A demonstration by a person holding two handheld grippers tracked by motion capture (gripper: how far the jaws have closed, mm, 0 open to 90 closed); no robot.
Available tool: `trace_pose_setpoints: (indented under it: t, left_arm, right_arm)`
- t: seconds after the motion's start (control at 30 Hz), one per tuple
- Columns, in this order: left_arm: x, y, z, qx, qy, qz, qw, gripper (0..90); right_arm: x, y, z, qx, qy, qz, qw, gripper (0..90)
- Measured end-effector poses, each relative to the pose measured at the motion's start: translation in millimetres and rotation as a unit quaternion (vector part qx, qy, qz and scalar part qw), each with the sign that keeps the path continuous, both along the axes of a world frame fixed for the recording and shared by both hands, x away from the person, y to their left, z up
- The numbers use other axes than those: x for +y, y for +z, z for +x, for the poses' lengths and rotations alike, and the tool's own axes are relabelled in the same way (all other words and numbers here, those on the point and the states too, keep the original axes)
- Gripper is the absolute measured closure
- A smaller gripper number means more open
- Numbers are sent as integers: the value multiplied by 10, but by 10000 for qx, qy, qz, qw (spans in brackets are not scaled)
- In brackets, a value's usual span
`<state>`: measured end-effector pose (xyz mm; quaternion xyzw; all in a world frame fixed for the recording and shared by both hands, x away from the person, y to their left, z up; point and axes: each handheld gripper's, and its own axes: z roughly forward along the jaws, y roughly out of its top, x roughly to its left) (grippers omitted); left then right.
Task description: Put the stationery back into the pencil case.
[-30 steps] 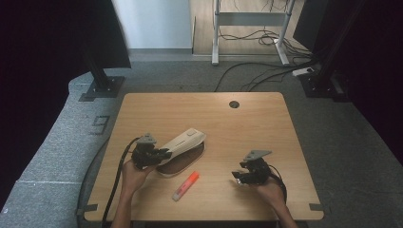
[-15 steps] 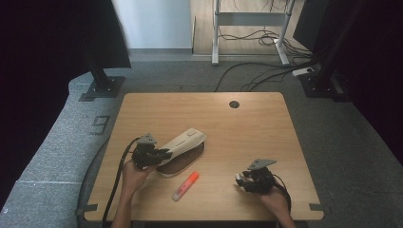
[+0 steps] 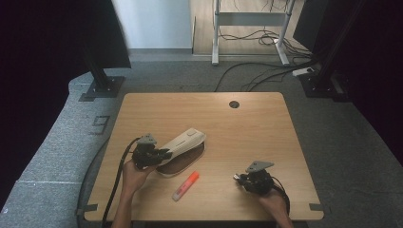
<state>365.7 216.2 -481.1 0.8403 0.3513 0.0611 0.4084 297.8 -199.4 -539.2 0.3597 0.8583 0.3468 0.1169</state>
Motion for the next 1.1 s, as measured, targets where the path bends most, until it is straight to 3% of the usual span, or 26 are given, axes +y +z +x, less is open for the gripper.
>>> trace_pose_setpoints:
  t: [0.33,0.6,1.1]
  left_arm:
    - [10,10,-1,-39,42,-46,10000,755]
    - [21,22,-1,-67,93,-101,9999,761]
    - [22,24,-2,-78,90,-101,9999,762]
  right_arm:
    - [37,172,85,-131,73,186,9997,721]
    - [112,226,226,-102,208,308,9993,721]
    - [387,315,496,-91,451,380,9982,721]
